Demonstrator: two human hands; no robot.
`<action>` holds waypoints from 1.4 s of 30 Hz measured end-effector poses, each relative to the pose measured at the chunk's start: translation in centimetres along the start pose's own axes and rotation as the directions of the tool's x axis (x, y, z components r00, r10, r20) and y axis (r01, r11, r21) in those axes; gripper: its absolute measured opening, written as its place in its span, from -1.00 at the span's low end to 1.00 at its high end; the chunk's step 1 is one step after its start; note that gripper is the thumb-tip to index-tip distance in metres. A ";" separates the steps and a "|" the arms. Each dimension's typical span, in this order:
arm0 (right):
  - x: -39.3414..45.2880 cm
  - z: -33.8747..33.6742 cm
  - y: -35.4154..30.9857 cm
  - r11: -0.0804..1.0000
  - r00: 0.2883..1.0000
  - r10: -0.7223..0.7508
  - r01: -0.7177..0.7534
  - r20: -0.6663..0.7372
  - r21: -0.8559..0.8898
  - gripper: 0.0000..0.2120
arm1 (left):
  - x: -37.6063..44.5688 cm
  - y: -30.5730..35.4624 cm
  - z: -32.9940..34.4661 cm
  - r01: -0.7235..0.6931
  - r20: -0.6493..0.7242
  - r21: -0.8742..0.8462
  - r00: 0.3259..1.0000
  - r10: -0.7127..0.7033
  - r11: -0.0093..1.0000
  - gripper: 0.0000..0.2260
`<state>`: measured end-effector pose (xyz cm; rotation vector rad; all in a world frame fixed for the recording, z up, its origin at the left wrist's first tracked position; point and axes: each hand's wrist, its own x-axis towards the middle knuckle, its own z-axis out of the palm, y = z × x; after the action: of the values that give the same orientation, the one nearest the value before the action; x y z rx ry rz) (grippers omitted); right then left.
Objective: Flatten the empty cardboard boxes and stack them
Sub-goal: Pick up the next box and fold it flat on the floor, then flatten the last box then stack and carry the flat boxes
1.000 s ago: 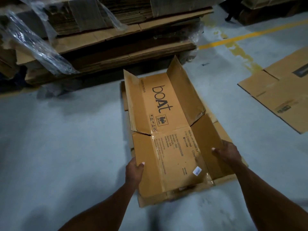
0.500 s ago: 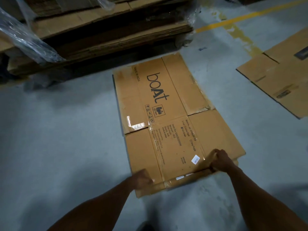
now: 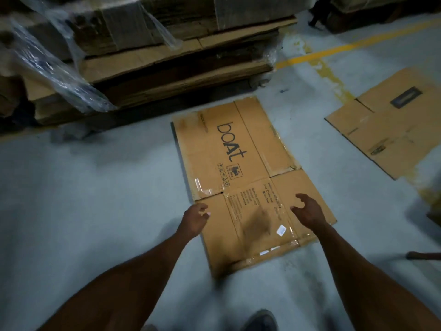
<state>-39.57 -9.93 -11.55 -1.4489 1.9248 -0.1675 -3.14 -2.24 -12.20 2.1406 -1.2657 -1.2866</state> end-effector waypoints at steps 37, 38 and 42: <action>-59.3 -1.4 -61.0 0.864 0.630 -0.403 0.500 0.664 0.050 -0.85 | -65.3 -4.5 -54.9 0.129 -0.512 -0.706 0.586 -0.628 0.696 -0.87; -60.8 0.1 -61.8 0.856 0.619 -0.407 0.515 0.672 0.045 -0.86 | -66.9 -6.4 -55.3 0.125 -0.501 -0.732 0.567 -0.654 0.669 -0.85; -67.3 6.1 -64.4 0.823 0.582 -0.433 0.566 0.688 0.039 -0.88 | -73.6 -14.7 -57.3 0.071 -0.493 -0.787 0.523 -0.695 0.612 -0.83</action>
<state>22.90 27.85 46.60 -1.8348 0.9117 0.2711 38.02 58.09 47.61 2.0234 0.1660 -0.5920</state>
